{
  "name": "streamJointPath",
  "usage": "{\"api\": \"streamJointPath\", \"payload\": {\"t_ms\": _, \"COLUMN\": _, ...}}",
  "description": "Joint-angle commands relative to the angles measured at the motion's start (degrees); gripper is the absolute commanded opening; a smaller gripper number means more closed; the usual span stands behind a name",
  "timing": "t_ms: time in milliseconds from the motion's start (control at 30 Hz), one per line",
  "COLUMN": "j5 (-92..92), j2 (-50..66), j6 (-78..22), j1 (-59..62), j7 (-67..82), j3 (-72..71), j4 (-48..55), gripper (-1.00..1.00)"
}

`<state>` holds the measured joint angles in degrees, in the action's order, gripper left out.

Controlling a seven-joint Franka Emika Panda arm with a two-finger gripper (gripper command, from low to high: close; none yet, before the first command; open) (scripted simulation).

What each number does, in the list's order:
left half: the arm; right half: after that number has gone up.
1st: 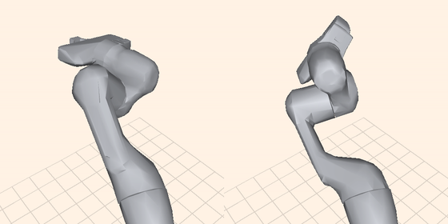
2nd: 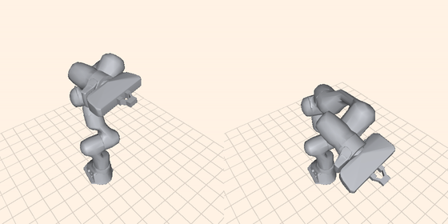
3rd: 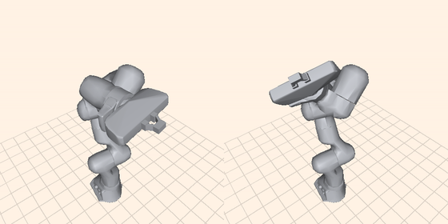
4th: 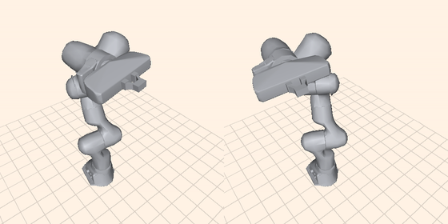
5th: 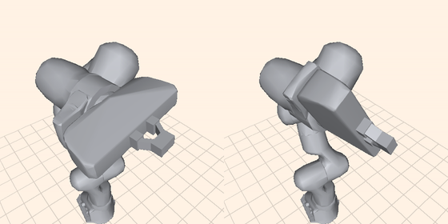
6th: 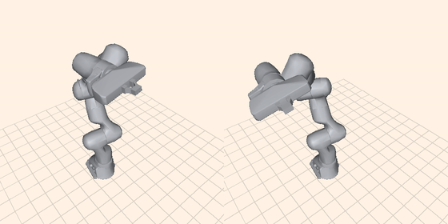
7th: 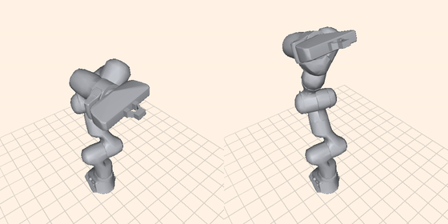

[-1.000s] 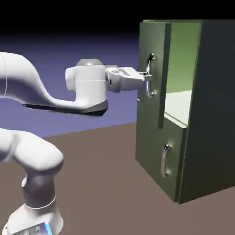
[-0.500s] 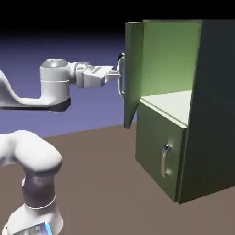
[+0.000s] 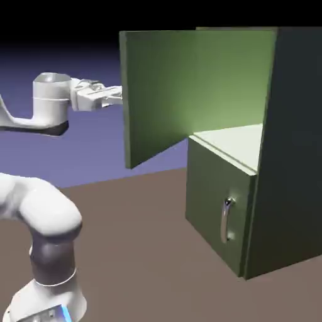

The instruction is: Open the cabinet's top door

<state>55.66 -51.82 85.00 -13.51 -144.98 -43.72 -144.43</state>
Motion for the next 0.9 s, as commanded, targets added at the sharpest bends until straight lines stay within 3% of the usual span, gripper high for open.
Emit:
{"api": "streamJointPath", "payload": {"t_ms": 0, "j5": -1.18, "j2": 1.31, "j6": -2.2, "j1": 1.56, "j7": -0.34, "j3": -2.09, "j4": 1.89, "gripper": -1.0}}
{"api": "streamJointPath", "payload": {"t_ms": 400, "j5": -9.82, "j2": 11.69, "j6": -22.75, "j1": 25.18, "j7": -2.87, "j3": -26.11, "j4": 23.92, "gripper": -1.0}}
{"api": "streamJointPath", "payload": {"t_ms": 867, "j5": -16.26, "j2": 6.63, "j6": -35.03, "j1": 52.91, "j7": 2.07, "j3": -45.48, "j4": 45.04, "gripper": -1.0}}
